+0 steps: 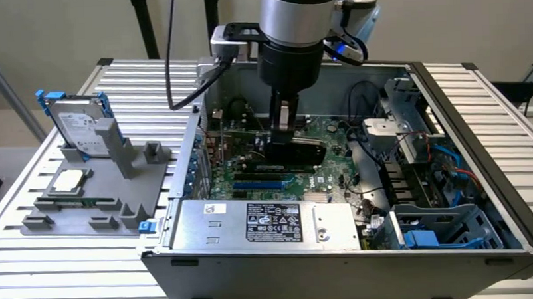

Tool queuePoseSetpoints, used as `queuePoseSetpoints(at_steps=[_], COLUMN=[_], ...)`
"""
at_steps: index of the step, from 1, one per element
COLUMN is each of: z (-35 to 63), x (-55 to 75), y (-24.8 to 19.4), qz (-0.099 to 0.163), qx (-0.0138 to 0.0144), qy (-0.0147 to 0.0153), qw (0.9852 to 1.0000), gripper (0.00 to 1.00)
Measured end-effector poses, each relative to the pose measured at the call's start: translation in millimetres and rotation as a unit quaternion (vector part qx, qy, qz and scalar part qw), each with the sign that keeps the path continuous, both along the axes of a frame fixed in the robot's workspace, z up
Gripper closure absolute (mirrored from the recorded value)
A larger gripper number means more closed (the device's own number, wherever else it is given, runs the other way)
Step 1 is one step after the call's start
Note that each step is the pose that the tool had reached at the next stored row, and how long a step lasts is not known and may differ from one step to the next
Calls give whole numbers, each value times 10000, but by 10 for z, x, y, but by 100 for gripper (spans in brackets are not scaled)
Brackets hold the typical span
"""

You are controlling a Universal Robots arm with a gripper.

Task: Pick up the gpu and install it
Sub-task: 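Insert the gpu into the slot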

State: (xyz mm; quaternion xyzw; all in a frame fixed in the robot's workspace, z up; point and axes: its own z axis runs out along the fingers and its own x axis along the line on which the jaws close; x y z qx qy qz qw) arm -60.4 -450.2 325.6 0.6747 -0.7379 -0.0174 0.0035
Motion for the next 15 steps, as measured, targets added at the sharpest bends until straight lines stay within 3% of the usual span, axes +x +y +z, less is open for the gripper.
queuePoseSetpoints(at_steps=[7,15], z=[-117,-129], x=[-131,-151], y=[-35,-35], qz=[71,88], qx=[22,22], qy=[0,0], qw=[10000,10000], gripper=[74,74])
